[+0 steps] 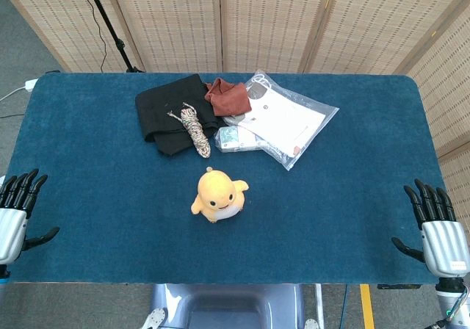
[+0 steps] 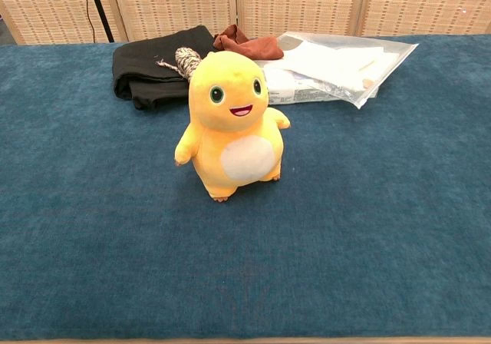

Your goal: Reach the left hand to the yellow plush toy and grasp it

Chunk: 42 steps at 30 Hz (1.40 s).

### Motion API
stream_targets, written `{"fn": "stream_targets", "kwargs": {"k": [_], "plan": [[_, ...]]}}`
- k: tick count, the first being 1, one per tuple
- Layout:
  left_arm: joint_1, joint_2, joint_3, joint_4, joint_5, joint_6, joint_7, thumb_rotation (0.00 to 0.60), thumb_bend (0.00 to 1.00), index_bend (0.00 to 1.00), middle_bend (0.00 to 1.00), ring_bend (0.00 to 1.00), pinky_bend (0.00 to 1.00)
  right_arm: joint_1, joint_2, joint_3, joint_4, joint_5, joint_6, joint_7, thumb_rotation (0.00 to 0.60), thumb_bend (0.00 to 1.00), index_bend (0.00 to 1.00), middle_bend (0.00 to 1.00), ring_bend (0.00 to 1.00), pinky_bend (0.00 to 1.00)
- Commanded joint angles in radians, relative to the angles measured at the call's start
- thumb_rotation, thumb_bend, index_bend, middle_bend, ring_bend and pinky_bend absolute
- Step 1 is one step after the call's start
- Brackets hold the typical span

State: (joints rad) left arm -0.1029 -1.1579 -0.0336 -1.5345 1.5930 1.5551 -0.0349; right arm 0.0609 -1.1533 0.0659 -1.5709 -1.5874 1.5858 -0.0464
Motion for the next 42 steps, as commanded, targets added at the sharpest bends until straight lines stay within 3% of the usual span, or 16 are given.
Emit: {"fn": "stream_targets", "kwargs": {"k": [1, 10, 15, 21, 26, 32, 42], "plan": [[-0.001, -0.002, 0.0, 0.001, -0.003, -0.004, 0.003, 0.6, 0.0, 0.0, 0.0, 0.0, 0.0, 0.002, -0.001, -0.001, 0.001, 0.0, -0.004, 0.002, 0.6, 0.0, 0.0, 0.0, 0.0, 0.0], [-0.024, -0.021, -0.007, 0.019, -0.015, -0.042, -0.025, 0.6, 0.0, 0.0, 0.0, 0.0, 0.0, 0.009, -0.007, -0.003, -0.001, -0.004, -0.018, -0.001, 0.6, 0.0, 0.0, 0.0, 0.0, 0.0], [-0.084, -0.079, -0.009, 0.089, 0.011, -0.107, -0.196, 0.6, 0.0, 0.01, 0.0, 0.0, 0.0, 0.01, -0.009, -0.005, -0.002, 0.005, -0.029, -0.005, 0.6, 0.0, 0.0, 0.0, 0.0, 0.0], [-0.141, -0.163, 0.014, 0.164, 0.032, -0.189, -0.391, 0.6, 0.0, 0.18, 0.0, 0.0, 0.0, 0.01, -0.005, -0.007, -0.006, 0.002, -0.029, 0.006, 0.6, 0.0, 0.0, 0.0, 0.0, 0.0], [-0.172, -0.204, 0.019, 0.16, 0.024, -0.244, -0.365, 0.6, 0.0, 0.26, 0.0, 0.0, 0.0, 0.013, -0.004, -0.007, -0.008, 0.005, -0.038, 0.011, 0.6, 0.0, 0.0, 0.0, 0.0, 0.0], [-0.22, -0.23, 0.006, 0.085, -0.041, -0.357, -0.361, 0.6, 0.0, 0.26, 0.0, 0.0, 0.0, 0.016, -0.002, -0.008, -0.013, 0.01, -0.048, 0.016, 0.6, 0.0, 0.0, 0.0, 0.0, 0.0], [-0.299, -0.305, -0.091, -0.051, -0.257, -0.505, -0.231, 0.6, 0.02, 0.31, 0.0, 0.0, 0.0, 0.019, 0.005, -0.01, -0.017, 0.017, -0.063, 0.029, 0.6, 0.0, 0.0, 0.0, 0.0, 0.0]]}}
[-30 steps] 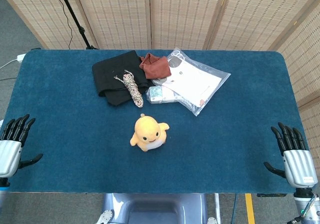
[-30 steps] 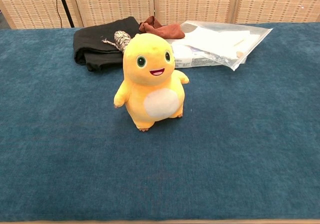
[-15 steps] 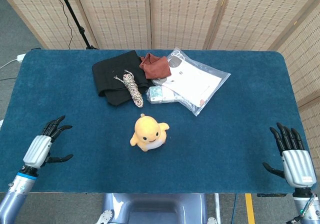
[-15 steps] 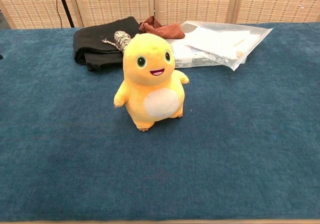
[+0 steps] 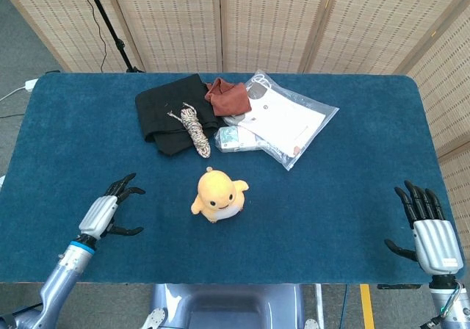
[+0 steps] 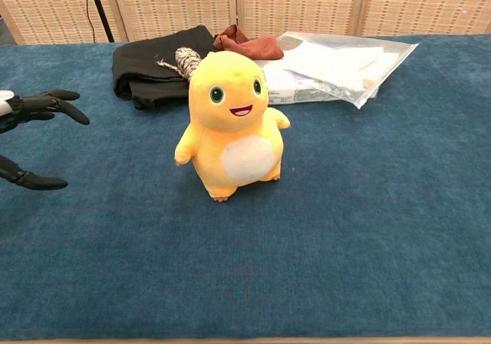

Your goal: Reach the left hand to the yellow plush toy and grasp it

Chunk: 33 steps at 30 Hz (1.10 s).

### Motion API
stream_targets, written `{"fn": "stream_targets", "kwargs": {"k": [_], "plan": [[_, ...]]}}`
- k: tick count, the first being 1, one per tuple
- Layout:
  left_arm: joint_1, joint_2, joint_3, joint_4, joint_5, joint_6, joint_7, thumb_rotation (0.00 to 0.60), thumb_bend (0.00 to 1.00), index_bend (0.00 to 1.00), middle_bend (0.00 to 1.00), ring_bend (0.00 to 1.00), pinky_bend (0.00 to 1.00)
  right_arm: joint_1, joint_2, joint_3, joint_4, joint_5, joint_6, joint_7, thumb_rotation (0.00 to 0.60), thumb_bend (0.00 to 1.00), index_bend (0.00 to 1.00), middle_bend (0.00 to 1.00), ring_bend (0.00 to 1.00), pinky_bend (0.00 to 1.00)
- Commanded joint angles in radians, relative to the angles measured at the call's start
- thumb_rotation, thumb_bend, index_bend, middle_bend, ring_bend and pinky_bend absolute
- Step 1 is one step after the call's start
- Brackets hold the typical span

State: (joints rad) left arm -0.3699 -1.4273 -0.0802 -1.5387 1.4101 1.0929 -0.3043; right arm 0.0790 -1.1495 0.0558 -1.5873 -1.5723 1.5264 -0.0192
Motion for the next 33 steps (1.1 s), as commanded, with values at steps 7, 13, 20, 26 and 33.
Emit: {"fn": "stream_targets", "kwargs": {"k": [7, 13, 20, 26, 33], "plan": [[-0.076, -0.077, -0.088, -0.089, -0.167, -0.058, 0.19, 0.6, 0.08, 0.35, 0.0, 0.0, 0.0, 0.005, 0.001, -0.001, 0.001, 0.008, -0.015, 0.006, 0.6, 0.0, 0.0, 0.0, 0.0, 0.0], [-0.133, -0.109, -0.117, -0.123, -0.283, -0.099, 0.335, 0.6, 0.08, 0.38, 0.0, 0.0, 0.0, 0.006, 0.001, -0.001, 0.0, 0.009, -0.017, 0.014, 0.6, 0.0, 0.0, 0.0, 0.0, 0.0], [-0.19, -0.13, -0.14, -0.16, -0.436, -0.101, 0.512, 0.6, 0.08, 0.42, 0.0, 0.0, 0.0, 0.007, 0.004, -0.001, -0.001, 0.013, -0.022, 0.021, 0.6, 0.0, 0.0, 0.0, 0.0, 0.0], [-0.228, -0.155, -0.166, -0.19, -0.537, -0.08, 0.58, 0.6, 0.08, 0.42, 0.0, 0.0, 0.0, 0.008, 0.006, 0.0, -0.001, 0.016, -0.023, 0.027, 0.6, 0.0, 0.0, 0.0, 0.0, 0.0], [-0.255, -0.179, -0.167, -0.202, -0.608, -0.077, 0.612, 0.6, 0.1, 0.43, 0.0, 0.0, 0.0, 0.012, 0.007, -0.001, 0.0, 0.02, -0.035, 0.03, 0.6, 0.0, 0.0, 0.0, 0.0, 0.0]]}}
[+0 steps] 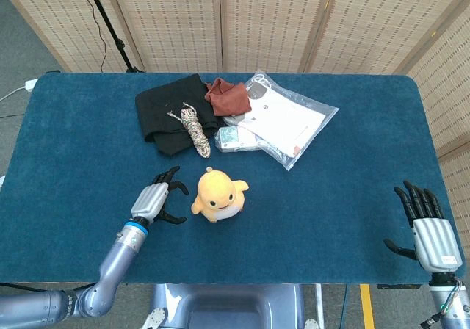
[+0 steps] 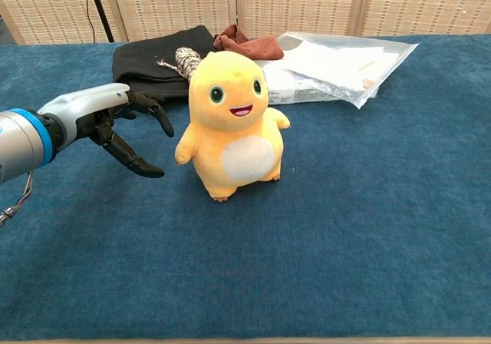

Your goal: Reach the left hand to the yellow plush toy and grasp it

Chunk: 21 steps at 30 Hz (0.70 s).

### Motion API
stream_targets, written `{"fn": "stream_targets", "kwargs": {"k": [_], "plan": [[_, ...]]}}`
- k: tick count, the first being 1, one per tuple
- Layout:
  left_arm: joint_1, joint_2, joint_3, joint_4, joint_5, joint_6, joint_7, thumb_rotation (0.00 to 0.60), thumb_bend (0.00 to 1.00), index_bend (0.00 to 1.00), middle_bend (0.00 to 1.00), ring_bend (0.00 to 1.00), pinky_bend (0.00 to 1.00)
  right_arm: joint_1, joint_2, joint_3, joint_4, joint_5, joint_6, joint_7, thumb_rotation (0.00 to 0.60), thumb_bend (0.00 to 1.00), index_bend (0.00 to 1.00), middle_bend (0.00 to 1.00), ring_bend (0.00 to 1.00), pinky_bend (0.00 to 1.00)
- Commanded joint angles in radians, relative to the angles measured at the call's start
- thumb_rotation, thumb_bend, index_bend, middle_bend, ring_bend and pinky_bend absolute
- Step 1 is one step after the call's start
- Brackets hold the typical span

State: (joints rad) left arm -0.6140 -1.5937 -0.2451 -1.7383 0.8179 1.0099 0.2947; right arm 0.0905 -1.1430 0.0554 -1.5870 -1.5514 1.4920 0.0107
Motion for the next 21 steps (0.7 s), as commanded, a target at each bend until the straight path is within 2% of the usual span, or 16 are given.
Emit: {"fn": "stream_targets", "kwargs": {"k": [1, 9, 15, 21], "plan": [[-0.014, -0.018, -0.003, -0.001, -0.021, 0.01, 0.015, 0.6, 0.11, 0.44, 0.0, 0.0, 0.0, 0.001, 0.0, -0.001, 0.0, -0.002, 0.0, 0.001, 0.6, 0.0, 0.0, 0.0, 0.0, 0.0], [-0.027, -0.062, -0.023, -0.01, -0.107, 0.046, 0.01, 0.6, 0.12, 0.46, 0.0, 0.0, 0.0, 0.001, 0.001, -0.002, -0.001, -0.004, 0.0, 0.007, 0.6, 0.0, 0.0, 0.0, 0.0, 0.0], [-0.041, -0.072, -0.024, -0.014, -0.126, 0.052, 0.02, 0.6, 0.26, 0.48, 0.0, 0.0, 0.0, 0.003, 0.002, -0.004, -0.001, -0.006, -0.002, 0.01, 0.6, 0.0, 0.0, 0.0, 0.0, 0.0], [-0.053, -0.078, -0.023, -0.017, -0.133, 0.058, 0.029, 0.6, 0.28, 0.49, 0.0, 0.0, 0.0, 0.002, 0.005, -0.004, -0.003, -0.007, 0.001, 0.013, 0.6, 0.0, 0.0, 0.0, 0.0, 0.0]]}}
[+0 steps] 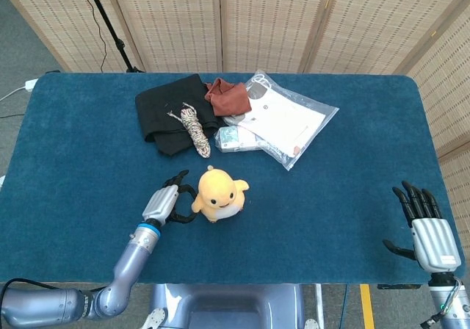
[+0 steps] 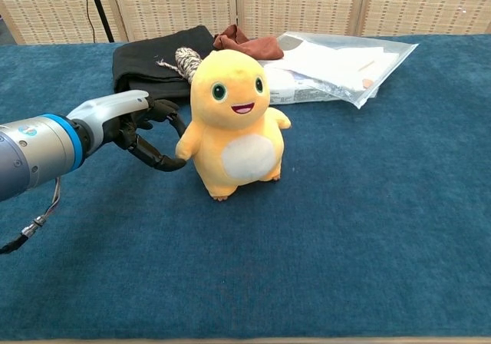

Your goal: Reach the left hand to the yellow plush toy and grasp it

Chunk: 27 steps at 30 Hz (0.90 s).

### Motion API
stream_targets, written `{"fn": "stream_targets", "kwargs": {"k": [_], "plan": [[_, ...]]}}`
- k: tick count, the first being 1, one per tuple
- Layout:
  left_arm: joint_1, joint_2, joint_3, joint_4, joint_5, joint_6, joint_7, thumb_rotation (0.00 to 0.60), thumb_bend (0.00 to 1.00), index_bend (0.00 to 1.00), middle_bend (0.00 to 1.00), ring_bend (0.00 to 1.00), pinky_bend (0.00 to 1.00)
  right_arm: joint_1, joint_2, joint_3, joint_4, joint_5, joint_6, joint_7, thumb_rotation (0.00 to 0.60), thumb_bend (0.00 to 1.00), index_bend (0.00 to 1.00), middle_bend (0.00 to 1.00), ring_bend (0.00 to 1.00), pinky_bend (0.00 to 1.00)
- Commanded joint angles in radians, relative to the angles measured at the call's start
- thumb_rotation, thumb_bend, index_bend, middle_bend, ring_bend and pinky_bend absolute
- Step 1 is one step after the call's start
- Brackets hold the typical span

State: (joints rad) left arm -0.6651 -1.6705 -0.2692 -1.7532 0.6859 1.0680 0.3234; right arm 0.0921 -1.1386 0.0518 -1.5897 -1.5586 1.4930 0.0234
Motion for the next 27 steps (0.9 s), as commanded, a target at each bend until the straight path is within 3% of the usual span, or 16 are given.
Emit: {"fn": "stream_targets", "kwargs": {"k": [1, 11, 27], "plan": [[-0.003, -0.003, 0.001, -0.003, -0.003, 0.001, 0.0, 0.6, 0.28, 0.49, 0.0, 0.0, 0.0, 0.0, 0.0, -0.001, 0.0, 0.0, -0.001, 0.0, 0.6, 0.0, 0.0, 0.0, 0.0, 0.0], [-0.019, -0.031, 0.007, 0.017, -0.014, 0.025, 0.017, 0.6, 0.34, 0.59, 0.0, 0.0, 0.0, 0.001, 0.004, -0.002, -0.004, 0.001, -0.004, 0.006, 0.6, 0.0, 0.0, 0.0, 0.0, 0.0], [-0.016, -0.047, 0.005, 0.036, -0.008, 0.061, 0.016, 0.6, 0.36, 0.63, 0.0, 0.0, 0.0, 0.002, 0.006, -0.005, -0.008, -0.002, -0.007, 0.004, 0.6, 0.0, 0.0, 0.0, 0.0, 0.0]]}}
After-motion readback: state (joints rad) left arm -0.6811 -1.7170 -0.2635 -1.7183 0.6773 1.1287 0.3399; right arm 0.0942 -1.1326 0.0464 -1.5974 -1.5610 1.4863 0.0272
